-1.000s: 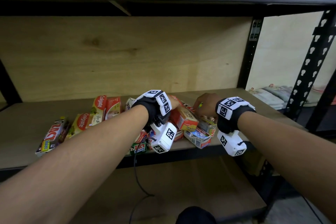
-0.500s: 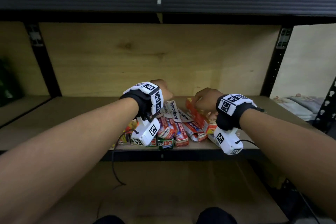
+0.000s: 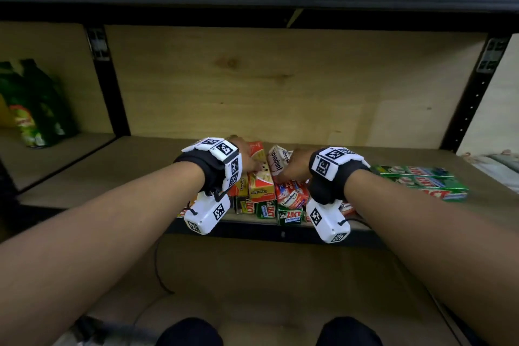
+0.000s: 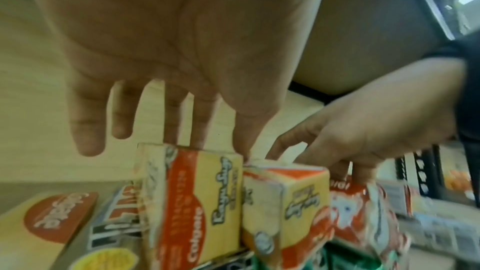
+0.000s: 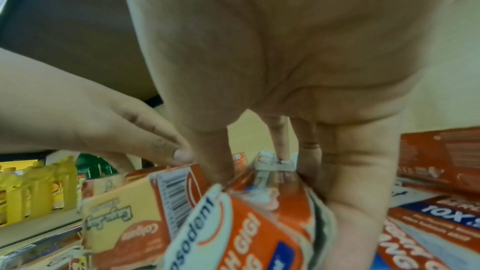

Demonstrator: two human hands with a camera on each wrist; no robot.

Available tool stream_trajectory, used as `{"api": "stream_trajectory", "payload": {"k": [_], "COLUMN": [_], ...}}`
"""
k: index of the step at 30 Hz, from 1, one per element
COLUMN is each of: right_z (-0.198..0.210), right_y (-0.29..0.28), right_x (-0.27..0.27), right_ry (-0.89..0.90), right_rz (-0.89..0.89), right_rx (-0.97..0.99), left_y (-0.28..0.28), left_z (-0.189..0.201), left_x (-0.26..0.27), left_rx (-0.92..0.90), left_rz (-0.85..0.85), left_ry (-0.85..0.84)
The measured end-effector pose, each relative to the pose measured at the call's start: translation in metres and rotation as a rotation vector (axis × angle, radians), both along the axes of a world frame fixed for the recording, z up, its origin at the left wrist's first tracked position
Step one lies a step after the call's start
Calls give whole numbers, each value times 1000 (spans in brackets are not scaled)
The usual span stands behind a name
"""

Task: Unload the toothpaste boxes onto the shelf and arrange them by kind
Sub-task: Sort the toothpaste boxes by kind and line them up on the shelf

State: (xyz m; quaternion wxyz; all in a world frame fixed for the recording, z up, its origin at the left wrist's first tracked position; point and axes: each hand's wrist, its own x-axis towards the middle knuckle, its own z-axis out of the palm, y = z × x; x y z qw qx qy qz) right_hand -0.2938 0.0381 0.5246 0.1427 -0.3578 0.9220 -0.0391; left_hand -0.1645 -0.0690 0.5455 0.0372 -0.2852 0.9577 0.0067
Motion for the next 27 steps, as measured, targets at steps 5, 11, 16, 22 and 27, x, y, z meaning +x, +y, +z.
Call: {"api": "stream_trajectory", "payload": {"k": [5,11,16,22,27], "right_z": [14,18,19,22,30], "right_y": [12,27,32,43,62], "right_x": [27,18,8,-11,-22], "right_ry": [-26,-52,-102,-188,-154], "right_rz": [7,-4,1,-99,-92], "right_rx": [-28,-67,-94,-281,-344], "left_y": [0,-2,4,15,26], "left_z": [-6,-12,-9,-10,-7], "left_x": [-5,-13,-14,-23,-22], "left_rx": [-119,-140,-192,-174,-117], "left_rz": [-40,-69,-61,-99,-85], "left_ry": [9,10,-50,-58,-55]}}
